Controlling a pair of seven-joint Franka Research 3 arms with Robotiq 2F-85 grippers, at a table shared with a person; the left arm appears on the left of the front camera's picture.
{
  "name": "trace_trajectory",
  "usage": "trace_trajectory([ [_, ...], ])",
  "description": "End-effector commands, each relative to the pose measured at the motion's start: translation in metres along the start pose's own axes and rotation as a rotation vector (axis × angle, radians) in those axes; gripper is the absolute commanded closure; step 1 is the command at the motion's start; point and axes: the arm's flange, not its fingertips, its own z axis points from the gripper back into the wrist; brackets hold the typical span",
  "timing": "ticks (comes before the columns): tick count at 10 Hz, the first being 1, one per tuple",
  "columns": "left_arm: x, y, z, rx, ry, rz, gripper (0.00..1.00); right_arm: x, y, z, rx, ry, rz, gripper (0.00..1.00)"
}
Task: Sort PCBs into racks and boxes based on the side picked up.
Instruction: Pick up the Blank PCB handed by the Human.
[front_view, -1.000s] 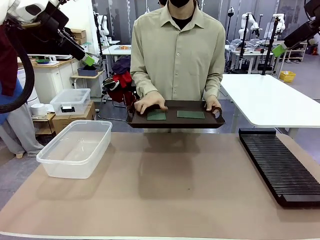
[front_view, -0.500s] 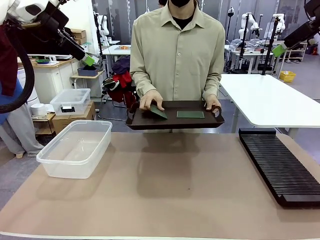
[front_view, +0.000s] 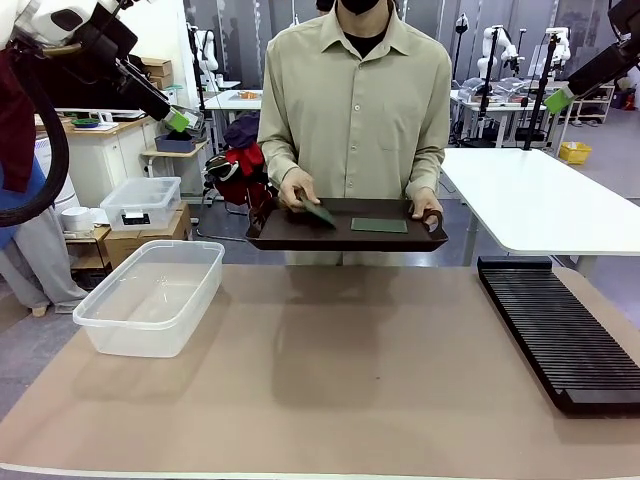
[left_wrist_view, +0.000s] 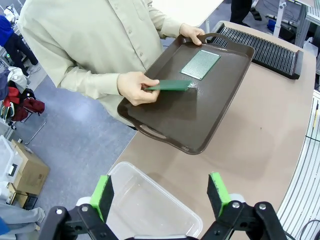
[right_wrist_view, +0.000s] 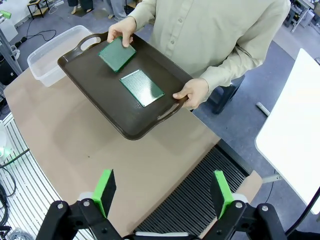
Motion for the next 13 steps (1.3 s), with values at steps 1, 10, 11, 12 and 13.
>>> trace_trajectory([
  [1, -0.0003, 0.0011, 0.0003, 0.001, 0.000, 0.008, 0.00, -0.0035, 0.0004, -0.0007, 0.004, 0.002, 0.006, 0.00],
  [10, -0.0003, 0.0011, 0.0003, 0.001, 0.000, 0.008, 0.00, -0.0035, 0.0004, -0.0007, 0.004, 0.002, 0.006, 0.00],
  [11, -0.0003, 0.0011, 0.0003, 0.001, 0.000, 0.008, 0.00, -0.0035, 0.0004, -0.0007, 0.004, 0.002, 0.006, 0.00],
  [12, -0.0003, 0.0011, 0.0003, 0.001, 0.000, 0.008, 0.00, -0.0035, 0.0004, -0.0007, 0.004, 0.002, 0.006, 0.00],
  [13, -0.0003, 0.0011, 0.0003, 0.001, 0.000, 0.008, 0.00, -0.0035, 0.0004, -0.0007, 0.004, 0.002, 0.006, 0.00],
])
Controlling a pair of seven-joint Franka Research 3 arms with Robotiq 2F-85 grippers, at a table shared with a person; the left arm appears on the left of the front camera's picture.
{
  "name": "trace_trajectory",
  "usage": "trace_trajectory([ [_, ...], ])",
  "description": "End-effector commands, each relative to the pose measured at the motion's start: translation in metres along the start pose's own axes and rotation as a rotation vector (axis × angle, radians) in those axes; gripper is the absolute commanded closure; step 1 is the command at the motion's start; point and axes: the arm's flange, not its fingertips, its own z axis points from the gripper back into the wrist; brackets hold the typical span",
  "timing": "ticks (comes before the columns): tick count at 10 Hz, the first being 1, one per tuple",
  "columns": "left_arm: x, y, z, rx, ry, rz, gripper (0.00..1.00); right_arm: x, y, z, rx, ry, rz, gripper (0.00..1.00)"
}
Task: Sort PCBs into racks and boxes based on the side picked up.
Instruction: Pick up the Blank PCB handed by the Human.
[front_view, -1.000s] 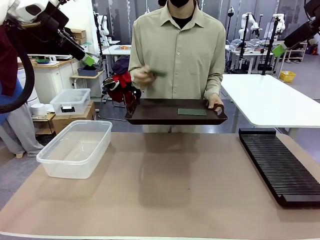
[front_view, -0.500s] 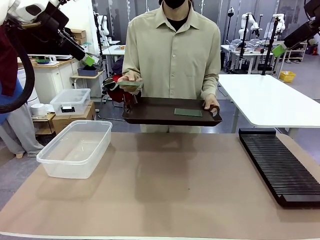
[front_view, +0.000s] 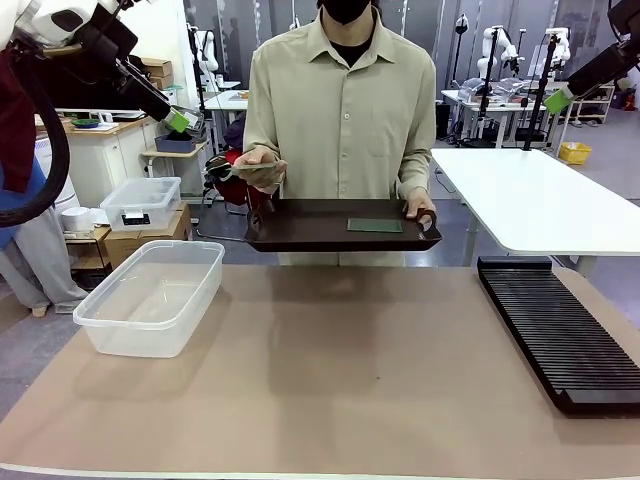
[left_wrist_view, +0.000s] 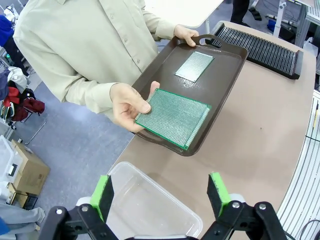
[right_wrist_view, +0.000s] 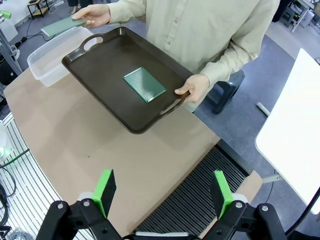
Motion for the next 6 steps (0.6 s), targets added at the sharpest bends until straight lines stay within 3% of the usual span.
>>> trace_trajectory([
  [1, -0.0003, 0.0011, 0.0003, 0.001, 0.000, 0.008, 0.00, -0.0035, 0.0004, -0.0007, 0.004, 0.002, 0.006, 0.00],
  [6, -0.0003, 0.0011, 0.0003, 0.001, 0.000, 0.008, 0.00, -0.0035, 0.0004, -0.0007, 0.004, 0.002, 0.006, 0.00],
])
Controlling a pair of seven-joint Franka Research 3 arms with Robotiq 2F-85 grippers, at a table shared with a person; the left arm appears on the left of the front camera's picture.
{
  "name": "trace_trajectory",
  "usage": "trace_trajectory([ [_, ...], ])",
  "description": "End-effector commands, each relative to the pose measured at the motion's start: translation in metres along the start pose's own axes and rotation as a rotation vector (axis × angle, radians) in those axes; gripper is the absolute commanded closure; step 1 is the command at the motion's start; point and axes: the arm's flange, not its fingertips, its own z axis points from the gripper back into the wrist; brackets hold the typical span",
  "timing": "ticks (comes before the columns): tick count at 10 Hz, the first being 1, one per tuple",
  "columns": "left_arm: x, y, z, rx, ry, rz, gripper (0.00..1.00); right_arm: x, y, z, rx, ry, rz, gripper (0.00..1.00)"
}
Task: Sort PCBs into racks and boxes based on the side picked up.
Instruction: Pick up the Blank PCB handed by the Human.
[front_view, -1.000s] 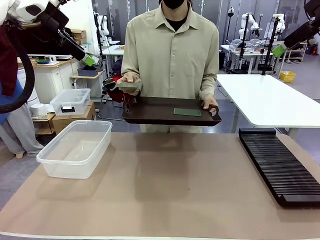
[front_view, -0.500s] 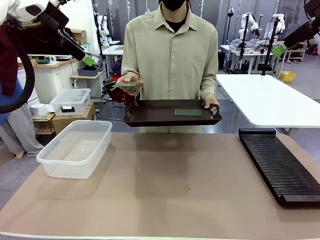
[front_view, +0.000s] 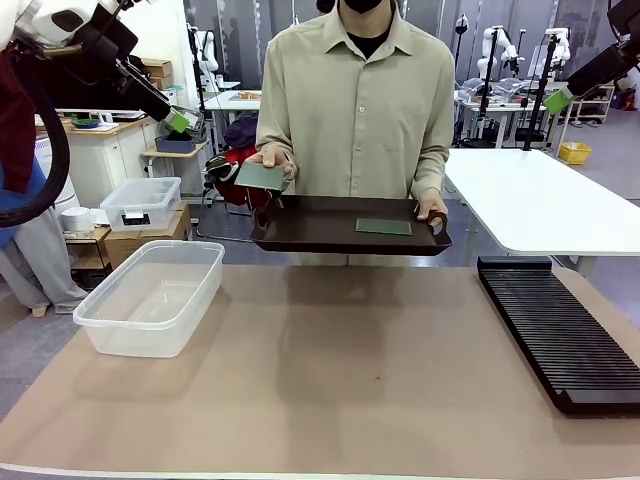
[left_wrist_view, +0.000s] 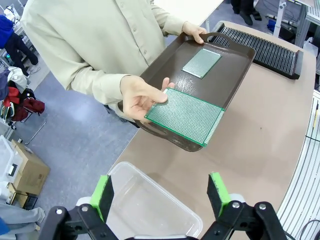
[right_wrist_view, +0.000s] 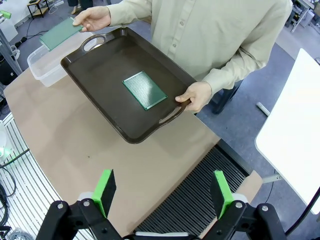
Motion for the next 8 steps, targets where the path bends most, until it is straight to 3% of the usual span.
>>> trace_trajectory([
  [1, 0.000, 0.001, 0.000, 0.001, 0.000, 0.008, 0.00, -0.003, 0.000, -0.001, 0.004, 0.002, 0.006, 0.00],
  [6, 0.000, 0.000, 0.000, 0.000, 0.000, 0.000, 0.00, -0.003, 0.000, -0.001, 0.004, 0.002, 0.006, 0.00],
  [7, -0.001, 0.002, -0.005, -0.108, 0.098, 0.195, 0.00, -0.003, 0.000, -0.001, 0.004, 0.002, 0.006, 0.00],
  [8, -0.007, 0.013, -0.015, -0.208, 0.125, 0.366, 0.00, -0.003, 0.000, -0.001, 0.004, 0.002, 0.006, 0.00],
])
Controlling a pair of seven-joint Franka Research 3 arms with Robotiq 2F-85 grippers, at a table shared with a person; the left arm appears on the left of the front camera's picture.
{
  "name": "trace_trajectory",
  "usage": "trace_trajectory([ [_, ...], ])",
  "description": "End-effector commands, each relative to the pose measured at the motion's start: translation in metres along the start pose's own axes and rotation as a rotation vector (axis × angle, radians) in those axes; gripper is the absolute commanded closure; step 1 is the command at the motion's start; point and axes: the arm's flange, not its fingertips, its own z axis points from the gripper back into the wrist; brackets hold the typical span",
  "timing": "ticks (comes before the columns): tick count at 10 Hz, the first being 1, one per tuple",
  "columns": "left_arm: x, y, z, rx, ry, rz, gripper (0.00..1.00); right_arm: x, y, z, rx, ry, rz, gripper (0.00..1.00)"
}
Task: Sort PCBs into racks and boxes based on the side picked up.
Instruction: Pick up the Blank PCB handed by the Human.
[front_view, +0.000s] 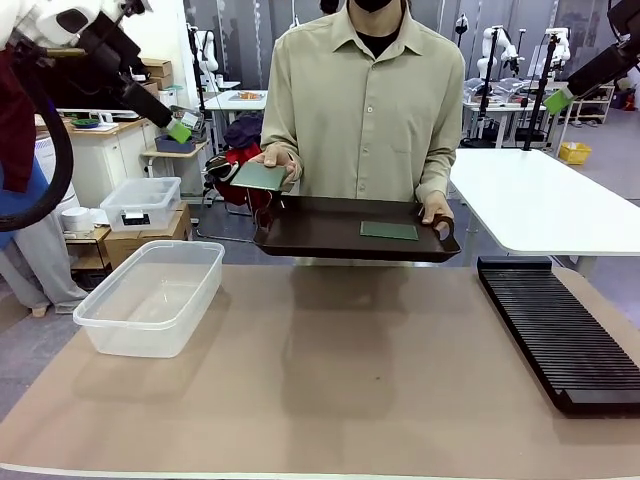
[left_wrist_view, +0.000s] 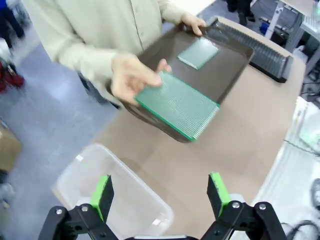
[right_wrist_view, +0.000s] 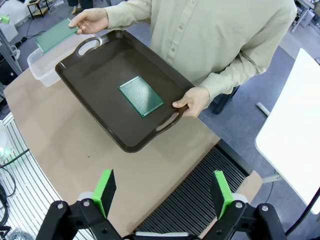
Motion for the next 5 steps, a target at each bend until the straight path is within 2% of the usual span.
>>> trace_trajectory([
  [1, 0.001, 0.031, -0.008, -0.159, 0.053, 0.263, 0.00, -0.003, 0.000, -0.001, 0.004, 0.002, 0.006, 0.00],
  [2, 0.000, 0.039, -0.012, -0.192, 0.062, 0.314, 0.00, -0.003, 0.000, -0.001, 0.004, 0.002, 0.006, 0.00],
  [5, -0.008, 0.052, -0.042, -0.337, -0.019, 0.480, 0.00, -0.003, 0.000, -0.001, 0.004, 0.002, 0.006, 0.00],
])
